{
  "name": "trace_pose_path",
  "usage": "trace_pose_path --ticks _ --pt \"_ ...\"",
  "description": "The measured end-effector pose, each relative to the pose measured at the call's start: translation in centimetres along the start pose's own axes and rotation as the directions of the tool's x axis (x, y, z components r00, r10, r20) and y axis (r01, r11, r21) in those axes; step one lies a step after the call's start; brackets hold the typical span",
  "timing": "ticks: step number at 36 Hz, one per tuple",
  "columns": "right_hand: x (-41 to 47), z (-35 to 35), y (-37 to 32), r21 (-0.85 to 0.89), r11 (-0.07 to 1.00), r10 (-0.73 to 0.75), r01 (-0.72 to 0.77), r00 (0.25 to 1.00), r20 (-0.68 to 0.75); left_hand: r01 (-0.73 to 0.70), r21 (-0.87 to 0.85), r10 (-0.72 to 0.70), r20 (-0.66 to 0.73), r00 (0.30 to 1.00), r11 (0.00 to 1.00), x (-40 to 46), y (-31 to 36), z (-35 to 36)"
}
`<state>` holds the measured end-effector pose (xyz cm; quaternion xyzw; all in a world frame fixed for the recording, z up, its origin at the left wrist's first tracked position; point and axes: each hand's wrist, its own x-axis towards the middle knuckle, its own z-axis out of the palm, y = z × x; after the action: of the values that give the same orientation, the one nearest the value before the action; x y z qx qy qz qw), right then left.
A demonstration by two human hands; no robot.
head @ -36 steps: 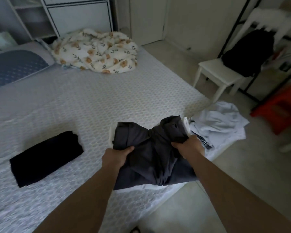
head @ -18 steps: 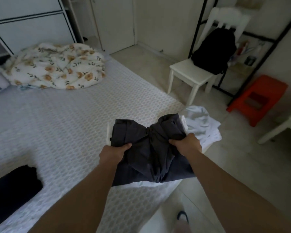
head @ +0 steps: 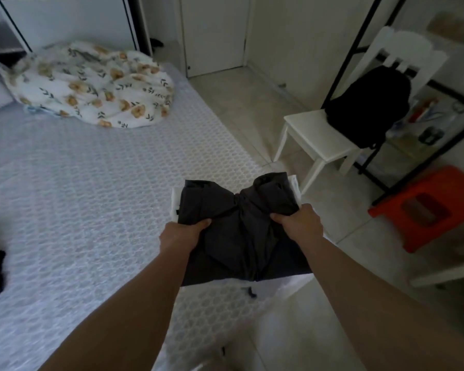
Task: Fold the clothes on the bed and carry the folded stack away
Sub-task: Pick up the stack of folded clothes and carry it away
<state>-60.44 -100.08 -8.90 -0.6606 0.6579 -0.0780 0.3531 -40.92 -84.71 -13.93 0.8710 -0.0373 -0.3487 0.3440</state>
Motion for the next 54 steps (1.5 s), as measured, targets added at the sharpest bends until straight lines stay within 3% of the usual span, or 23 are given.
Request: trace_pose_path --ticks 13,21,30,38,44,47,54 --pt "13.6 -3.3 -0.2 -0.067 0.998 0.003 -0.001 1.000 0.024 0.022 -0.015 -0.023 -0.055 0.998 1.000 4.3 8.5 9.1" --pt "25.3 -2.9 -1.6 -0.117 0.988 -0.086 0.101 0.988 0.127 0.162 -0.098 -0.173 -0.119 0.978 0.982 7.9 13.0 15.0" --pt "35.8 2.9 -3.7 -0.050 0.979 -0.181 0.197 0.957 0.225 0.181 -0.116 -0.209 -0.309 0.928 0.977 15.5 15.3 19.6" --pt "41.6 10.7 -3.7 -0.018 0.976 -0.205 0.218 0.939 0.277 0.194 -0.096 -0.216 -0.407 0.888 0.976 23.4 12.7 20.6" --pt "44.5 14.6 0.5 -0.102 0.973 -0.158 0.205 0.924 0.347 0.281 -0.085 -0.293 -0.316 0.902 0.956 26.2 8.2 23.9" --pt "45.1 14.7 4.0 -0.160 0.978 -0.064 0.135 0.920 0.386 0.345 -0.057 -0.348 -0.241 0.906 0.937 25.7 5.6 25.9" --pt "47.1 14.5 6.6 -0.076 0.996 -0.009 0.047 0.899 0.439 0.323 -0.135 -0.341 -0.154 0.927 0.937 27.1 3.1 25.8"
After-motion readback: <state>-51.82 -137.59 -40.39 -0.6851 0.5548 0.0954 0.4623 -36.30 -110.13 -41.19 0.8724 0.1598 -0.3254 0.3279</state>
